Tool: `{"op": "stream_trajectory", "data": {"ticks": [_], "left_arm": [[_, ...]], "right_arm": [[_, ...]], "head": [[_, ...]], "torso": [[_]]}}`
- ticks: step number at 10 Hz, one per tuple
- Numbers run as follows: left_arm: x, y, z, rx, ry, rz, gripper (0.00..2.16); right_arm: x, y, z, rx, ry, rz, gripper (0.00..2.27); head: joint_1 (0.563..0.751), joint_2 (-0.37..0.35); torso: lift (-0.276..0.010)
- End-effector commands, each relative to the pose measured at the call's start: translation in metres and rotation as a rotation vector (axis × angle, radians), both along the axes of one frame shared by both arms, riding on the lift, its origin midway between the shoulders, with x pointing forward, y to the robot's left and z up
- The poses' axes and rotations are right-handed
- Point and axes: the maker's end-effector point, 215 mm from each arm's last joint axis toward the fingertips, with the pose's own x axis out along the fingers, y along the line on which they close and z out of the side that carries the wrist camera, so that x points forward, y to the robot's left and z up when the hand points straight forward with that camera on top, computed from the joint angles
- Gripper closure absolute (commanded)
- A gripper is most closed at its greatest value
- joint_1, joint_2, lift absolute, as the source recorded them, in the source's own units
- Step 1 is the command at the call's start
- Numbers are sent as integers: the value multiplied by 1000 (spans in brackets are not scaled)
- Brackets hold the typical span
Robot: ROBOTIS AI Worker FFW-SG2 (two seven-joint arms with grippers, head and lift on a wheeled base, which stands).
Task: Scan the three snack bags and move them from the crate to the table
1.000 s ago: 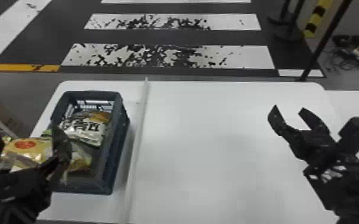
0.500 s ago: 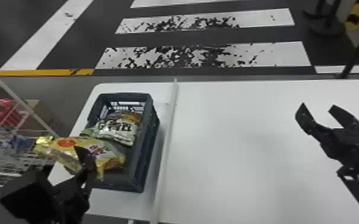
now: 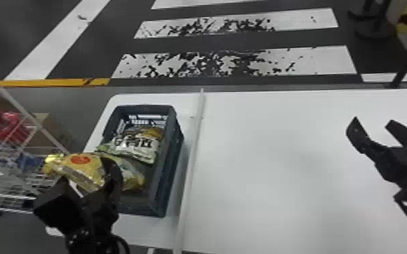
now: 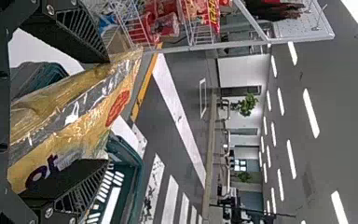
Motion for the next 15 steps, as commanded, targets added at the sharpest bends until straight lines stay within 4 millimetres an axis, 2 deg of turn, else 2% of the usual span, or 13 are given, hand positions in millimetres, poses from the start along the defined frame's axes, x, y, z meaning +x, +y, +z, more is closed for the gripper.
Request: {"op": "stream_trajectory", "data": {"ticks": [1, 2, 3, 5, 7, 9, 10, 11, 12, 13, 14, 15], "left_arm": [[10, -2, -4, -22, -12, -26, 529], [12, -5, -2, -24, -18, -36, 1531], [16, -10, 2, -27, -28, -63, 2007], [17, -17, 29, -18, -70, -81, 2067], [15, -34, 70, 51, -127, -96, 2064], [11, -65, 113, 140, -194, -129, 2064], [6, -84, 146, 164, -310, -162, 2061], [3, -99, 162, 142, -376, -200, 2061], [3, -114, 170, 119, -405, -236, 2061], [0, -133, 189, 98, -483, -299, 2057], [1, -151, 193, 81, -505, -362, 2057], [8, -163, 181, 43, -495, -407, 2057]], "right_arm": [[-2, 0, 5, 0, -7, 1, 130], [-2, 1, 7, 0, -10, 3, 130], [-2, 0, 7, 1, -8, 1, 130], [-2, 1, 8, 1, -11, 1, 130], [-2, 1, 9, 9, -11, 2, 130], [1, -3, 16, 14, -24, -6, 130], [2, -8, 19, 11, -28, -13, 130], [5, -14, 22, 8, -33, -24, 130], [6, -19, 24, 6, -34, -33, 130], [7, -24, 24, 3, -33, -42, 130], [7, -28, 25, 2, -33, -49, 130], [7, -30, 25, 3, -33, -57, 130]], "head": [[695, 178], [695, 171], [695, 168], [695, 159], [695, 151], [695, 126], [695, 114], [695, 84], [695, 49], [695, 17], [695, -17], [695, -37]], "torso": [[-62], [-62], [-62], [-62], [-62], [-62], [-62], [-62], [-62], [-62], [-62], [-62]]}}
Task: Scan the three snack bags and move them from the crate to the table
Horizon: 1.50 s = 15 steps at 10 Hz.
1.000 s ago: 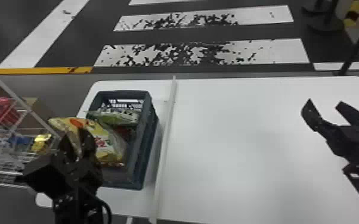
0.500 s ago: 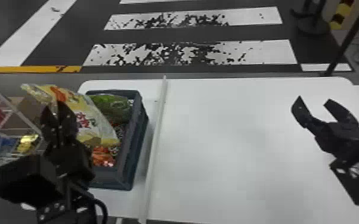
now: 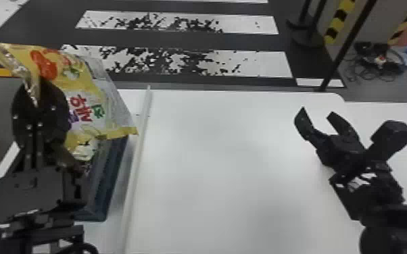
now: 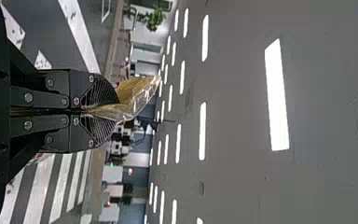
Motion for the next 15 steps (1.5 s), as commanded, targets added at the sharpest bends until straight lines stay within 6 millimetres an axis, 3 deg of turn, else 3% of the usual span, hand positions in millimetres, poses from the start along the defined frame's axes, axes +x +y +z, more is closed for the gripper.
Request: {"op": "stream_trajectory", "data": {"ticks": [1, 3, 6, 10, 12, 15], "left_arm": [[15, -15, -25, -69, 36, -89, 2057], [33, -38, -72, -146, 120, -213, 2057], [58, -86, -156, -265, 285, -476, 2061], [66, -171, -243, -420, 465, -853, 2061], [74, -203, -283, -498, 567, -958, 2061], [97, -228, -306, -461, 618, -989, 2061]], "right_arm": [[2, -1, 2, 0, -4, -3, 130], [4, -5, 6, -2, -10, -16, 130], [6, -3, 11, -8, -12, -14, 130], [12, 8, 11, -23, -7, 1, 130], [14, 9, 10, -28, 0, 3, 130], [15, 3, 9, -29, 1, -6, 130]], "head": [[695, -67], [695, -107], [695, -161], [695, -232], [695, -263], [695, -300]], "torso": [[-62], [-62], [-62], [-62], [-62], [-62]]}}
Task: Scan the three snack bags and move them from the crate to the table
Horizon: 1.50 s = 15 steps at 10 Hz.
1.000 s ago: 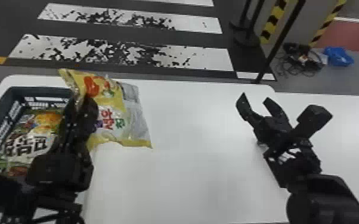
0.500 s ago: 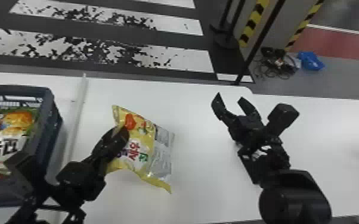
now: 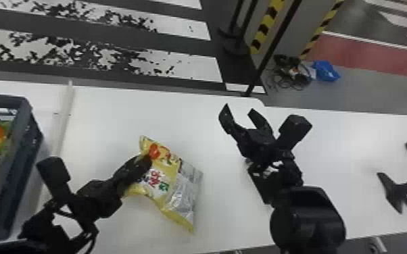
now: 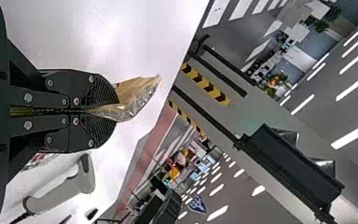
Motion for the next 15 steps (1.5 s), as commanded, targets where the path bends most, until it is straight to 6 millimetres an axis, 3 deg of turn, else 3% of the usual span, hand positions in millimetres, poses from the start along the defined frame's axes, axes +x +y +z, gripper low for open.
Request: {"op": "stream_trajectory", "data": {"ticks": [1, 2, 3, 4, 5, 6, 7, 8, 10, 12, 15], "left_arm": [[3, -22, -3, 19, 12, -49, 2061], [-2, -41, -9, 50, 39, -92, 2040], [1, -52, -21, 161, 47, -82, 1507], [5, -55, -31, 312, 2, -76, -1], [7, -54, -38, 439, -39, -67, -1], [17, -39, -44, 532, -56, -15, 26], [30, -19, -42, 612, -86, 58, 29], [43, 1, -29, 659, -146, 146, 29], [50, 35, 18, 633, -237, 284, 29], [41, 62, 65, 607, -296, 354, 29], [23, 127, 125, 590, -374, 489, 29]], "right_arm": [[0, -2, 1, -2, -1, -2, 130], [0, -4, 1, 0, -2, -5, 130], [0, -5, 2, -1, -2, -7, 130], [1, -6, 2, -2, -3, -8, 130], [0, -7, 1, -3, -1, -9, 130], [-1, -6, 0, -6, 0, -6, 130], [-2, -4, -2, -4, 4, -4, 130], [-3, -4, -3, -5, 7, -3, 130], [-9, -1, -3, -5, 8, 5, 130], [-22, 6, -6, -9, 28, 27, 130], [-47, 34, -41, -44, 135, 90, 134]], "head": [[695, -305], [695, -317], [695, -338], [695, -350], [695, -350], [695, -350], [695, -350], [695, -333], [695, -293], [695, -260], [695, -205]], "torso": [[-62], [-62], [-62], [-62], [-62], [-62], [-62], [-62], [-62], [-62], [-62]]}}
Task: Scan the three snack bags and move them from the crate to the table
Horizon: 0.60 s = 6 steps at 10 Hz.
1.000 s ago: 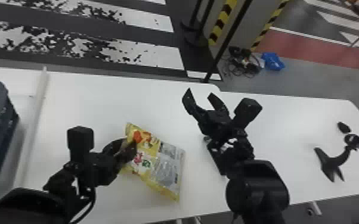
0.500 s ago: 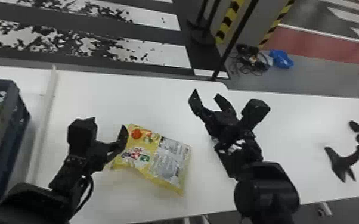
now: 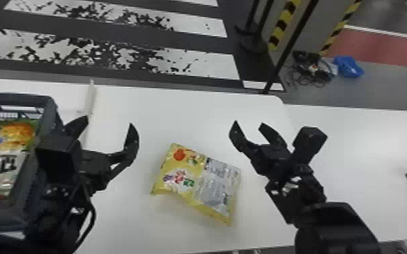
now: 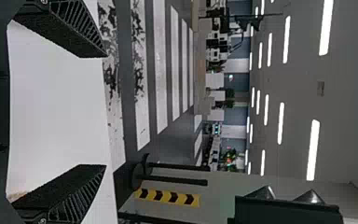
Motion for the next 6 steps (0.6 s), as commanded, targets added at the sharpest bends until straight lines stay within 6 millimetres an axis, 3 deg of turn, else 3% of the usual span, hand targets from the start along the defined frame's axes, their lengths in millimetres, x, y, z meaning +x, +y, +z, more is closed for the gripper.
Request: {"op": "stream_trajectory", "data": {"ticks": [1, 2, 4, 5, 6], "left_arm": [[-11, 37, 28, 4, -51, 55, 29], [-18, 57, 37, -3, -59, 85, 29], [-28, 75, 49, -5, -70, 105, 29], [-31, 80, 55, -1, -77, 110, 29], [-33, 86, 57, 2, -77, 118, 29]], "right_arm": [[-19, 18, -27, -12, 104, 41, 228], [-36, 33, -38, -10, 168, 75, 495], [-76, 77, -44, -10, 294, 177, 2074], [-99, 99, -52, -11, 367, 231, 2256], [-128, 121, -66, -21, 462, 295, 2256]], "head": [[695, -175], [695, -135], [695, -43], [695, -19], [695, 28]], "torso": [[-62], [-62], [-62], [-62], [-62]]}}
